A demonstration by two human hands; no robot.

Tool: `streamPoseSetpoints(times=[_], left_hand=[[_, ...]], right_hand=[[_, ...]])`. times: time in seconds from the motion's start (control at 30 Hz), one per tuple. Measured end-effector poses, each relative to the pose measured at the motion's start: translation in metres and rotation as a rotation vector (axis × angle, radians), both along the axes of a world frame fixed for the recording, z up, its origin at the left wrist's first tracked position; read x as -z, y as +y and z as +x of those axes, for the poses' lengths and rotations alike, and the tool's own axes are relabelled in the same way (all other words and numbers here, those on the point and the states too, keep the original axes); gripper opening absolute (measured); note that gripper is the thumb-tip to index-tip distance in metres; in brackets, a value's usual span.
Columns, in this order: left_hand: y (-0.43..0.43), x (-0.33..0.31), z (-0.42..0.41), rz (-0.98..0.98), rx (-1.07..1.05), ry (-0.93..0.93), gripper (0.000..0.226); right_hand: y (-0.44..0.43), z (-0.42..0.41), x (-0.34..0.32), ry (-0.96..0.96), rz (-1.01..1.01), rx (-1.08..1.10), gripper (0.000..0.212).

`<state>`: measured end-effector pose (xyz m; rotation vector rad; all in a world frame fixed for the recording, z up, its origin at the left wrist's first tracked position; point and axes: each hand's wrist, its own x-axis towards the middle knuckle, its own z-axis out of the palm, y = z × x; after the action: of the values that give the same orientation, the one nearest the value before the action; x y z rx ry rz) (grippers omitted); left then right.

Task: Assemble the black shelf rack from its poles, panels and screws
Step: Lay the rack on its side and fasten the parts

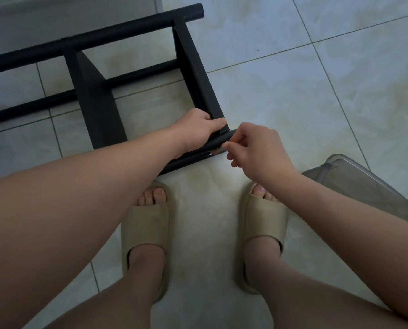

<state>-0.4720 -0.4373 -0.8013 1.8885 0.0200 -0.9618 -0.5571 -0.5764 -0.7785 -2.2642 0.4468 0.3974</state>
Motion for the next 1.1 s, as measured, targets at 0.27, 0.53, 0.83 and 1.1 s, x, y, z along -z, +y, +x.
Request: streamPoseSetpoints(times=[0.27, 0.53, 0.83, 1.1], left_hand=[[0.0, 0.002, 0.0, 0.003, -0.002, -0.007, 0.046], [-0.003, 0.008, 0.002, 0.09, 0.019, -0.073, 0.039], [0.0, 0.011, 0.005, 0.133, 0.078, -0.151, 0.051], [0.002, 0.014, 0.002, 0.103, 0.075, -0.15, 0.043]], right_hand=[[0.001, 0.001, 0.0, 0.07, 0.184, 0.15, 0.02], [0.003, -0.003, 0.003, 0.081, 0.266, 0.206, 0.023], [0.001, -0.002, 0.002, -0.071, -0.111, -0.087, 0.023], [0.002, -0.005, 0.007, -0.042, -0.087, -0.069, 0.027]])
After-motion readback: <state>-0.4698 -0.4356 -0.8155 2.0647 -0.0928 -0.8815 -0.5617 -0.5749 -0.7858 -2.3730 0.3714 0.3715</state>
